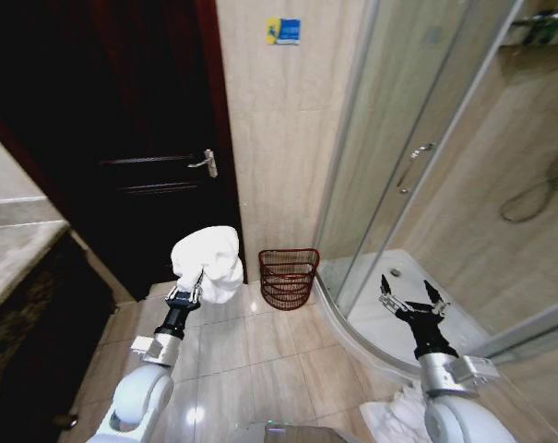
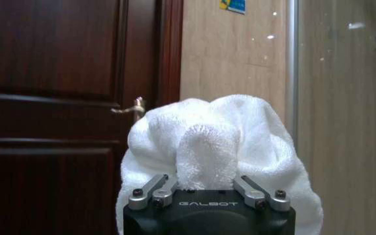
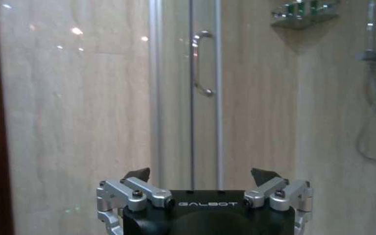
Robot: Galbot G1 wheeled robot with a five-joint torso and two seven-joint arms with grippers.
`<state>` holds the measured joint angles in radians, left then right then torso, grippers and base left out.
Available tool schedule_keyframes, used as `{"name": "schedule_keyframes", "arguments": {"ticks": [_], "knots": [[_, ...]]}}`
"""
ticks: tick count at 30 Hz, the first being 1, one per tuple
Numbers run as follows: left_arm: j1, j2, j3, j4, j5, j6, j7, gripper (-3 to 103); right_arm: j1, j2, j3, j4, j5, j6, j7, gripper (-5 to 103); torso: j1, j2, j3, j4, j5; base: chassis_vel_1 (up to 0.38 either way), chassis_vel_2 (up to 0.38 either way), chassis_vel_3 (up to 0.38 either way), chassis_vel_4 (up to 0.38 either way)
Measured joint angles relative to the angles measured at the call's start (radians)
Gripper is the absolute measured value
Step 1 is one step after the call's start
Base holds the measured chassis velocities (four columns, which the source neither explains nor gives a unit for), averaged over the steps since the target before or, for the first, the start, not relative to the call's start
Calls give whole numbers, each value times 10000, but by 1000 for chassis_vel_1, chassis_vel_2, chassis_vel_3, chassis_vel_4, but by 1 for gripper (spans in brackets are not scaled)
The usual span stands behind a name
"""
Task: Discard the used towel into the hamper.
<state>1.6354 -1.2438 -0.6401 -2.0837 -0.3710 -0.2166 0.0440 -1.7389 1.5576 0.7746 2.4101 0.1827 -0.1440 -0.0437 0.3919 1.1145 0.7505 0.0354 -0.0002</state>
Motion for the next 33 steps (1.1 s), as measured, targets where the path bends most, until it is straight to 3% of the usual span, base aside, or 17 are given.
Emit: {"name": "schedule_keyframes", "arguments": {"ticks": [33], "knots": [[-465, 438, -5, 1238, -586, -834, 681, 20, -239, 498, 26, -47, -690, 297, 146, 100, -719, -1611, -893, 0, 1, -16, -17, -19, -16]]}}
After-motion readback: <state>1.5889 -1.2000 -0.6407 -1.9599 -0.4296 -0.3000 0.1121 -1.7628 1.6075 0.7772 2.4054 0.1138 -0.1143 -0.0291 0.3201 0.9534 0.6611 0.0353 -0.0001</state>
